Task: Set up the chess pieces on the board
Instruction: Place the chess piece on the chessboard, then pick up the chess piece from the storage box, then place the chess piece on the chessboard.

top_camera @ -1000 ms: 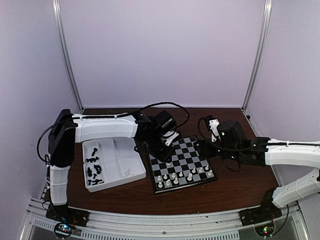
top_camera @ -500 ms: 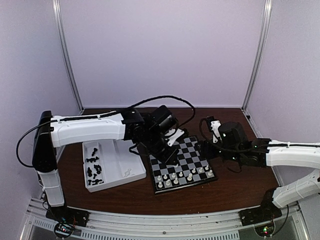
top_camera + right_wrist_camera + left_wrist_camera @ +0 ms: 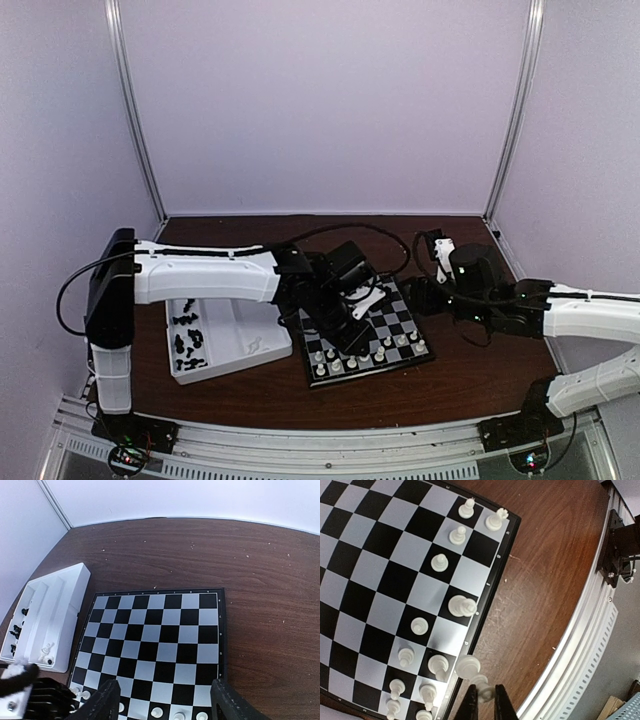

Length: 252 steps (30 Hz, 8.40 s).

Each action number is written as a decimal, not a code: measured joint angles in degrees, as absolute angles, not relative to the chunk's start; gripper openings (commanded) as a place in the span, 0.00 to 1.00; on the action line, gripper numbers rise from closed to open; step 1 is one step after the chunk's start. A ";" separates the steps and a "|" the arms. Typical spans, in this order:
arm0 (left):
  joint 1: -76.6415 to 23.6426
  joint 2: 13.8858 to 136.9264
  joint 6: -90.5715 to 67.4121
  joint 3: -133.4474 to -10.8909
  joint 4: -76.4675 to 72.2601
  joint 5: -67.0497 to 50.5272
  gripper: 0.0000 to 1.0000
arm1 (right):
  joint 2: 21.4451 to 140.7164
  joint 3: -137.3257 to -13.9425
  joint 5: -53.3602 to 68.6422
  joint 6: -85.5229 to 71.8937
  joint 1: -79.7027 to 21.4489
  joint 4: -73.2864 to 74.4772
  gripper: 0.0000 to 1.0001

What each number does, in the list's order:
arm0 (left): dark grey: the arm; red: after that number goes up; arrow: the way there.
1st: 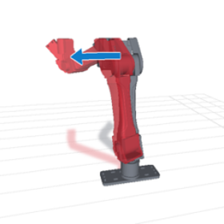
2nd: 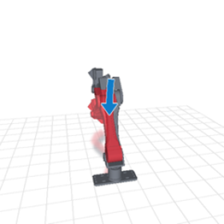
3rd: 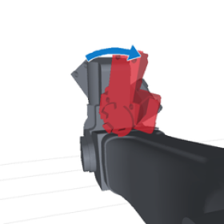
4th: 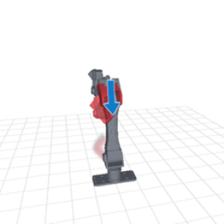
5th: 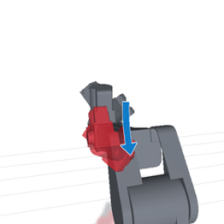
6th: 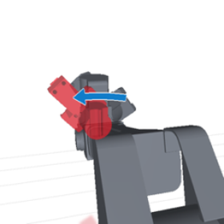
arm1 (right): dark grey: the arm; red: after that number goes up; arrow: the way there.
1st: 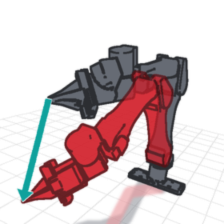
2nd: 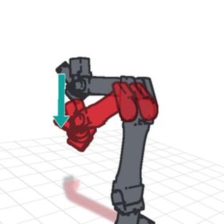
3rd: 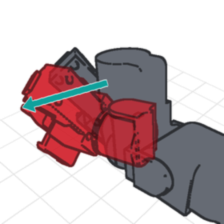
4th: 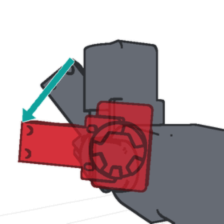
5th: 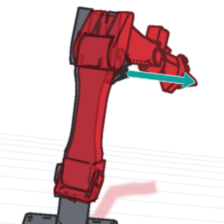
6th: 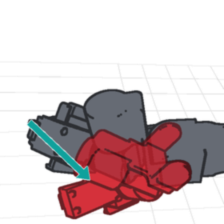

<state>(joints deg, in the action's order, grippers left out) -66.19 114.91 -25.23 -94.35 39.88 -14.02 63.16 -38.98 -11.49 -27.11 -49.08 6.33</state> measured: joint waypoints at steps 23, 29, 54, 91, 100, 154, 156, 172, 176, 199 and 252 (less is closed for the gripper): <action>-66.19 123.55 -24.32 -100.82 38.85 -14.61 0.03 | 62.30 -38.20 -12.27 -27.40 -47.99 6.70 0.66; -66.19 123.79 -23.90 -100.95 39.48 -14.02 0.03 | 62.33 -38.20 -12.23 -27.40 -47.75 6.70 0.66; -66.19 123.81 -23.22 -100.95 42.04 -12.43 0.03 | 62.43 -37.87 -11.79 -27.46 -47.48 6.63 0.66; -66.19 124.53 -21.87 -101.19 43.03 -11.07 0.27 | 62.85 -37.01 -11.38 -27.66 -47.20 6.15 0.66; -66.19 124.40 -21.56 -102.89 43.81 -11.05 0.28 | 62.85 -37.01 -11.38 -27.64 -47.20 6.22 0.66; -45.67 108.66 -29.28 -75.37 50.13 2.31 0.23 | 62.76 -36.07 -6.33 -26.98 -47.09 1.96 0.69; -45.67 108.84 -29.26 -75.53 50.11 1.78 0.23 | 62.76 -36.07 -6.33 -26.98 -47.09 1.96 0.69; -45.67 109.84 -29.28 -75.68 51.70 1.61 0.20 | 62.76 -36.07 -6.26 -27.22 -47.09 1.93 0.69; -45.67 110.37 -29.26 -75.68 52.29 1.80 0.20 | 62.76 -36.07 -6.24 -27.22 -47.09 1.93 0.68; -45.67 100.14 -28.36 -75.11 49.15 7.38 0.00 | 65.71 -37.78 -3.18 -27.18 -46.96 1.91 0.69; -52.25 107.35 -16.12 -56.53 -11.86 -9.30 0.27 | 70.30 -41.21 7.29 -28.99 -46.94 1.48 0.69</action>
